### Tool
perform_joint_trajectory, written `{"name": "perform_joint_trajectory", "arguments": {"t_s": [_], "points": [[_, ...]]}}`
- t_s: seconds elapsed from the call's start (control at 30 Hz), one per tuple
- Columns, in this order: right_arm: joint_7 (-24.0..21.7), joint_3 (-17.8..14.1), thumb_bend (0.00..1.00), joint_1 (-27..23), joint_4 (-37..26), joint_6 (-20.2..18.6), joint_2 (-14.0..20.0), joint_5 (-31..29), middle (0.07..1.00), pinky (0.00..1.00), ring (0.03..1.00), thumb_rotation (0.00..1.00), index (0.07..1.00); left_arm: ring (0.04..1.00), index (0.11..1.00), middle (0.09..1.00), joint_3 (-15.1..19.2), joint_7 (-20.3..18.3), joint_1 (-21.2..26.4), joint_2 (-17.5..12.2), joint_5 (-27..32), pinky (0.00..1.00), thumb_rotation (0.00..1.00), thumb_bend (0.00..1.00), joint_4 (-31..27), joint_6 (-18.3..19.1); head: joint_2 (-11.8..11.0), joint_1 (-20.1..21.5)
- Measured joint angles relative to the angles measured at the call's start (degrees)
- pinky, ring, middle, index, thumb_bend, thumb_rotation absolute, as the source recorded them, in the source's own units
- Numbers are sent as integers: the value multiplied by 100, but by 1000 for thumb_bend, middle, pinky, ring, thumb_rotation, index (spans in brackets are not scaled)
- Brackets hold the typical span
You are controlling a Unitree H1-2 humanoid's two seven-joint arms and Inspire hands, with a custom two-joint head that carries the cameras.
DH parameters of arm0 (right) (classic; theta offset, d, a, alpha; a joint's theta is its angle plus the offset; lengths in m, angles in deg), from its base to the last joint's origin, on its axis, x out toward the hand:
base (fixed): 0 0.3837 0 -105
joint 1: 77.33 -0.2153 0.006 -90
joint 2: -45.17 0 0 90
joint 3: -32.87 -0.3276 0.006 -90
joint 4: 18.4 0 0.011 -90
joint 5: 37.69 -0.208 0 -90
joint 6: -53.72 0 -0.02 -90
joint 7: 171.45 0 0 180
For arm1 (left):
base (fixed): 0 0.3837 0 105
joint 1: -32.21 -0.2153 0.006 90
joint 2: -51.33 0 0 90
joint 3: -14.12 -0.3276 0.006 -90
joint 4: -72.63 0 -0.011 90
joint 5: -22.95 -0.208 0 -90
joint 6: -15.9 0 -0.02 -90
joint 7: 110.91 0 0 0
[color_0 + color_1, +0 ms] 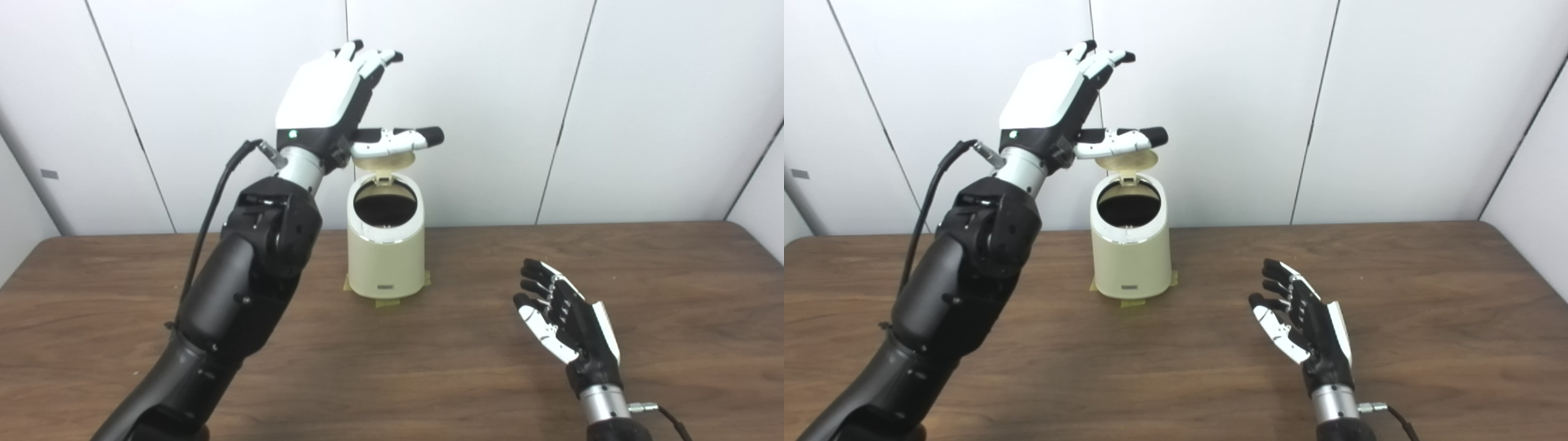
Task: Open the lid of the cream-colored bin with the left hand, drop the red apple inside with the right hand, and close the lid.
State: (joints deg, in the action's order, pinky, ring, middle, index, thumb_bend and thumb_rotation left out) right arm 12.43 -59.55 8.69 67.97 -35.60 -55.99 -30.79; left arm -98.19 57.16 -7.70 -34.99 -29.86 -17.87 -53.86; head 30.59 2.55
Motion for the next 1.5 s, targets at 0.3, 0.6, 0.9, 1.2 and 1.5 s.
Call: {"name": "perform_joint_trajectory", "arguments": {"t_s": [0.3, 0.6, 0.9, 1.2, 1.5], "points": [[-89, 20, 150, 1, 0, -3, 6, -40, 842, 721, 827, 425, 814, 1000, 885, 899, -294, -404, 166, 29, -418, 1000, 964, 1000, 962, 134, -18, 35], [-106, 58, 139, 1, -12, -36, 8, 15, 828, 714, 817, 448, 804, 1000, 863, 887, -335, -480, 184, 44, -536, 1000, 950, 1000, 1172, 229, -18, 44], [-106, 58, 143, 1, -19, -37, 8, -6, 825, 719, 820, 403, 800, 1000, 848, 868, -389, -536, 120, 61, -544, 1000, 983, 1000, 1223, 335, -18, 62], [-127, 57, 140, 1, -29, -41, 14, -19, 825, 712, 817, 425, 801, 1000, 849, 884, -378, -803, -268, -3, -499, 1000, 985, 1000, 439, 270, 0, 62], [-140, 55, 146, 3, -75, -89, 14, -18, 831, 715, 823, 431, 807, 1000, 840, 864, -387, -870, -626, 8, -528, 1000, 958, 1000, 118, 200, 35, 70]]}}
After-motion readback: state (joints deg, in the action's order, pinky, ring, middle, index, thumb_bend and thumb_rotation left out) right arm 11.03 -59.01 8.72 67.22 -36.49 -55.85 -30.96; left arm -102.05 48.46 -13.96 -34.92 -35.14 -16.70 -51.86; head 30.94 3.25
